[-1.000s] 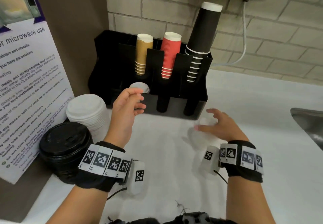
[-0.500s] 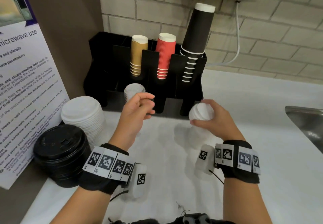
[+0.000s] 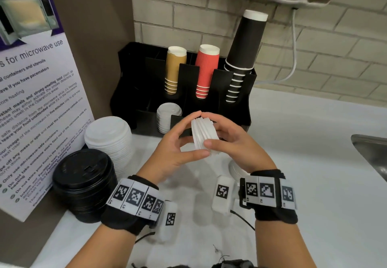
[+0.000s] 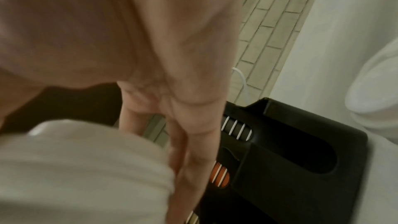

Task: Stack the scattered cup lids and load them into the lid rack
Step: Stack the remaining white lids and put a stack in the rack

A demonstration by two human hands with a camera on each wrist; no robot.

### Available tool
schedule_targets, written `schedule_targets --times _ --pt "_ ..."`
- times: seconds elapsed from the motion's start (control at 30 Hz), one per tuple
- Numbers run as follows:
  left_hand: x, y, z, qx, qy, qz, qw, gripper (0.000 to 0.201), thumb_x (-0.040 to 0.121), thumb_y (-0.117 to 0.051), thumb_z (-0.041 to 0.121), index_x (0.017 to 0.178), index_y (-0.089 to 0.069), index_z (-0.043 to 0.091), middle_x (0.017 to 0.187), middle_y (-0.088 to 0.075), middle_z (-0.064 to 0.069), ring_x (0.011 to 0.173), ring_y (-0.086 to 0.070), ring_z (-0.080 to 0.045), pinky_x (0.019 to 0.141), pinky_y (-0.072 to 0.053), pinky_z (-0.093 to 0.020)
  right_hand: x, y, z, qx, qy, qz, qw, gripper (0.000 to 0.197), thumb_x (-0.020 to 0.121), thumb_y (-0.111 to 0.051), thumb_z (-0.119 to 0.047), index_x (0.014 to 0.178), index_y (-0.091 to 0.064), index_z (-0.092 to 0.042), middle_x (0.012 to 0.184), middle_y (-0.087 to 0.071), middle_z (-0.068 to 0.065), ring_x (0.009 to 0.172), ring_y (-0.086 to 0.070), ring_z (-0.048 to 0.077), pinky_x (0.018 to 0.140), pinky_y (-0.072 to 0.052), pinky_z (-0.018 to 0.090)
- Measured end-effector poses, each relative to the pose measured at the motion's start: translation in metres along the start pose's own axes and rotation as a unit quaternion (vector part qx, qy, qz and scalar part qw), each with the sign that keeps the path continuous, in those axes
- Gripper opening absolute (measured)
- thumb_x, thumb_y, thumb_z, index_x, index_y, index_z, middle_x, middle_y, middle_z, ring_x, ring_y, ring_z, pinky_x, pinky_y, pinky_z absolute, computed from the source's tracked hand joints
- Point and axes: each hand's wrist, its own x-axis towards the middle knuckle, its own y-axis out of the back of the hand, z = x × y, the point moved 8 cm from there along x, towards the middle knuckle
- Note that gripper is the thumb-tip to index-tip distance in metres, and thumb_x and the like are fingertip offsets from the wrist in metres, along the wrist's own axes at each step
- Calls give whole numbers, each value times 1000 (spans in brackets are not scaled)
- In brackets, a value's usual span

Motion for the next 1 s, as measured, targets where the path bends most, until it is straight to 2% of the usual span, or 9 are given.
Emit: schedule_targets --times 0.1,0.27,0.33,0.43,0.5,0.6,0.73,0.83,1.0 --pt "-1 4 -1 1 4 2 1000 83 65 -83 30 138 -46 39 138 -53 8 121 -57 -12 94 -50 -27 1 0 -1 -15 -2 -14 1000 66 69 -78 -38 131 -53 -38 116 -65 -3 109 -63 13 92 -52 36" --pt "-2 7 -1 2 2 46 999 88 62 -87 23 139 -47 37 132 -55 19 120 -57 -9 92 -55 -33 3 0 -5 -2 14 7 1000 63 69 -80 -26 126 -56 -34 116 -67 2 107 -64 17 91 -54 39" --pt "-2 8 1 -3 -1 48 999 88 60 -88 23 137 -48 37 133 -54 17 120 -57 -11 88 -57 -35 3 0 -6 8 18 12 1000 63 68 -82 -26 125 -56 -34 115 -67 2 106 -65 17 89 -55 38" --pt "-2 6 5 -6 -1 15 1000 85 60 -87 27 134 -48 42 131 -55 19 121 -56 -10 85 -56 -32 2 -1 -6 22 17 -6 1000 66 66 -82 -30 127 -56 -31 115 -68 4 107 -65 19 88 -55 36" --pt "-2 4 5 5 4 -8 1000 85 60 -86 28 134 -47 44 131 -56 19 122 -56 -9 88 -55 -32 1 -2 -6 25 11 -21 999 68 65 -81 -31 128 -56 -28 116 -67 5 106 -66 21 87 -55 35" --pt "-4 3 3 13 14 -22 1000 87 60 -86 29 135 -46 44 135 -56 10 123 -56 -11 94 -53 -37 -1 0 -5 25 0 -30 999 64 68 -81 -26 127 -58 -26 117 -66 4 105 -66 22 85 -54 31" --pt "-3 3 1 6 9 2 1000 91 59 -91 21 135 -46 42 137 -54 5 123 -55 -11 89 -56 -36 1 0 -8 0 5 -19 1000 64 67 -84 -26 126 -58 -24 115 -67 2 104 -66 18 88 -54 34" --pt "-2 7 0 -6 2 24 1000 89 58 -87 22 133 -46 46 134 -54 9 123 -55 -10 86 -56 -32 3 -1 -11 -22 16 1 1000 67 66 -82 -30 128 -57 -24 118 -66 0 109 -64 14 95 -52 39" --pt "0 11 -2 0 3 30 1000 90 60 -89 22 133 -44 48 136 -52 13 125 -53 -11 89 -56 -34 6 1 -9 -19 20 28 999 72 63 -84 -29 129 -54 -30 117 -66 -1 108 -65 13 91 -55 38"
